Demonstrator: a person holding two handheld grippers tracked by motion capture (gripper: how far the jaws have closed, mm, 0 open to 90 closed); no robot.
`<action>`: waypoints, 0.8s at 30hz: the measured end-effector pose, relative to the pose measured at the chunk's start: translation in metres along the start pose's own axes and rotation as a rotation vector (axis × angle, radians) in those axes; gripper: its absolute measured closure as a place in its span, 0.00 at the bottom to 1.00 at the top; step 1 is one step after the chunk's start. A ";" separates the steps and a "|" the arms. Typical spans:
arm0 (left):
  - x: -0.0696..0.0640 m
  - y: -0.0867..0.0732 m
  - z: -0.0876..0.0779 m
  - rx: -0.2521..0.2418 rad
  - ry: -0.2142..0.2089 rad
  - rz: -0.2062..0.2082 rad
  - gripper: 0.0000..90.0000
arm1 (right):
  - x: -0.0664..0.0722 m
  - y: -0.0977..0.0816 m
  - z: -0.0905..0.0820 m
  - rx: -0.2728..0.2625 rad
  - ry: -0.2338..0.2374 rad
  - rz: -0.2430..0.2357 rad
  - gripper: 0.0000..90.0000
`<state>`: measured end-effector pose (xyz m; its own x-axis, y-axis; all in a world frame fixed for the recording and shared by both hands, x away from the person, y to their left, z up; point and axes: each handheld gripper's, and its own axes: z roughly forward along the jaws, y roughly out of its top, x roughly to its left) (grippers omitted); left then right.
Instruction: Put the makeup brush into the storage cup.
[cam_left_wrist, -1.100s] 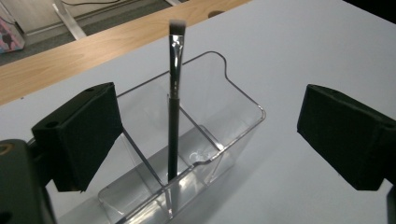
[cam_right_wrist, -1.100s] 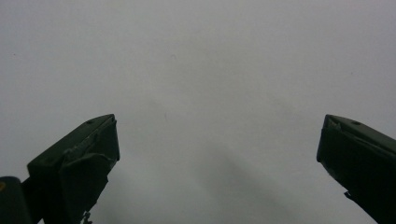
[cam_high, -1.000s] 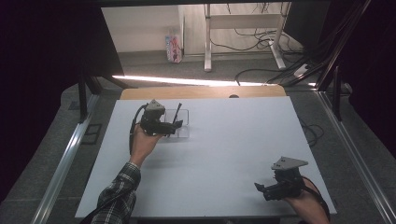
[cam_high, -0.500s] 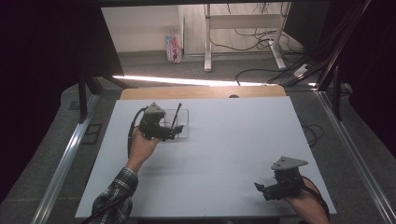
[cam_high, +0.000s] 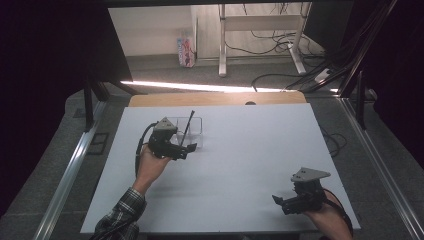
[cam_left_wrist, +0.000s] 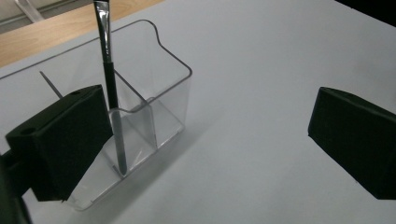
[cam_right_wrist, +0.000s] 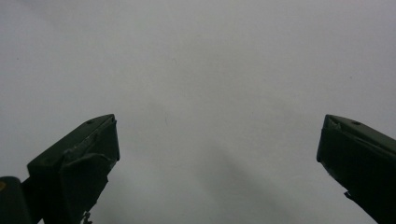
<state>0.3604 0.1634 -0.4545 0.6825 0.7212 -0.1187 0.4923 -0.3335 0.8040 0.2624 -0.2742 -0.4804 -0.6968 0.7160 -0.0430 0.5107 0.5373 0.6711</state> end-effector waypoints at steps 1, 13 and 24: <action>-0.003 -0.001 -0.001 0.001 -0.003 0.003 0.00 | 0.000 0.000 0.000 -0.001 0.000 0.000 0.00; -0.013 -0.007 -0.006 0.007 -0.005 0.016 0.00 | -0.001 0.000 -0.002 -0.013 -0.001 0.004 0.00; -0.024 -0.016 -0.016 0.027 -0.002 0.028 0.00 | -0.002 0.000 -0.003 -0.014 -0.002 0.004 0.00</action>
<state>0.3275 0.1614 -0.4552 0.6972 0.7103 -0.0973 0.4874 -0.3702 0.7908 0.2621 -0.2768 -0.4780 -0.6934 0.7193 -0.0418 0.5065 0.5278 0.6818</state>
